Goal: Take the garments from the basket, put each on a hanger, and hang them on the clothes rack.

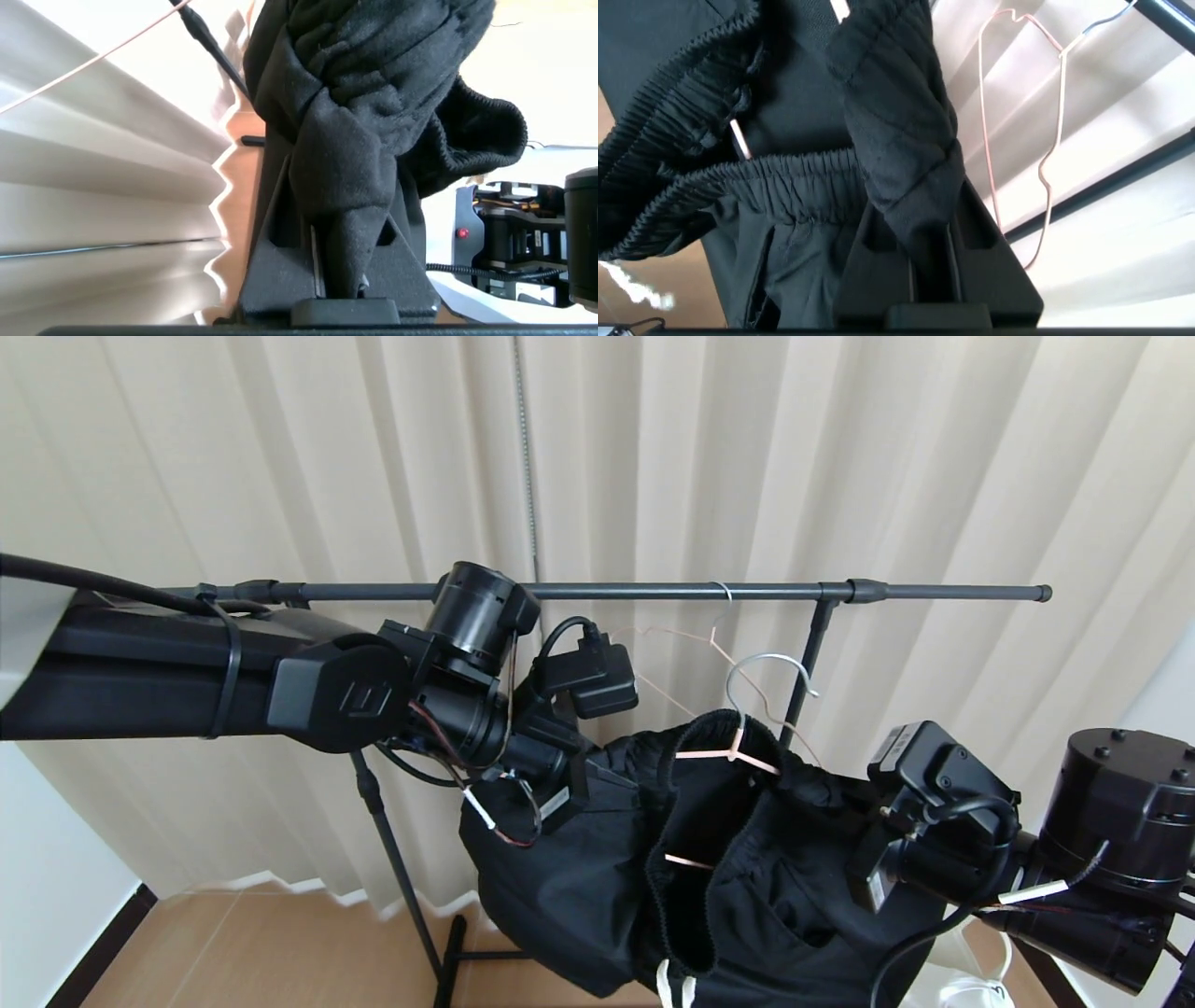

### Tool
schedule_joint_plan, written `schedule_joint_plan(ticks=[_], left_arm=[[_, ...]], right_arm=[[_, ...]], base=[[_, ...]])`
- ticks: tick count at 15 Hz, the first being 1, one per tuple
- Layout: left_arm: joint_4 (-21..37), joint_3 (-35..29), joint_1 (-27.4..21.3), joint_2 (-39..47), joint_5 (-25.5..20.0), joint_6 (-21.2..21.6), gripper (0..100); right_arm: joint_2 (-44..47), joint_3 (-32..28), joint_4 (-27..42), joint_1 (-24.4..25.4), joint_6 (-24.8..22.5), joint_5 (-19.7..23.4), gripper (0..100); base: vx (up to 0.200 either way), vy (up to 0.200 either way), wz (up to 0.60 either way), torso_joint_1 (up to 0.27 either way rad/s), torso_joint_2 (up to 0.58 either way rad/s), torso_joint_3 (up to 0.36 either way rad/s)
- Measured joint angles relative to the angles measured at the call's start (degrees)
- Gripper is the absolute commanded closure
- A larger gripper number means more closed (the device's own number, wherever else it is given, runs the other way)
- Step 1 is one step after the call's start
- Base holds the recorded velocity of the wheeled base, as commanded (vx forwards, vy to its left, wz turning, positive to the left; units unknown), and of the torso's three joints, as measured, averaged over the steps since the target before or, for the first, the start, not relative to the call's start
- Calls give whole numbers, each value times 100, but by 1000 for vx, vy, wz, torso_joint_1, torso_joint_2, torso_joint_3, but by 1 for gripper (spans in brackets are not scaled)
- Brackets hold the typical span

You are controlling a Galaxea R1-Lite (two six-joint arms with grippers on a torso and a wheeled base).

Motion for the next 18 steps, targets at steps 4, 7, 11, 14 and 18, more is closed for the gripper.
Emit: schedule_joint_plan(ticks=[4, 7, 11, 14, 18], left_arm=[[-11, 143, 17, -171, 20, -13, 100], [-24, 297, 41, -319, 20, -15, 100], [-29, 405, 124, -501, 20, -37, 100], [-33, 579, 244, -727, 20, -121, 100], [-35, 905, 538, -1192, 20, -304, 100]], right_arm=[[-107, 33, -2, -20, 6, 17, 0], [-236, 44, 12, -77, 63, 288, 0], [-533, 48, 90, -369, 255, 839, 0], [-700, 44, 102, -686, 328, 1237, 0], [-796, 37, 534, -1128, 334, 1798, 0]], base=[[0, 0, 0, 0, 0, 0], [0, 0, 0, 0, 0, 0], [0, 0, 0, 0, 0, 0], [0, 0, 0, 0, 0, 0], [0, 0, 0, 0, 0, 0]])
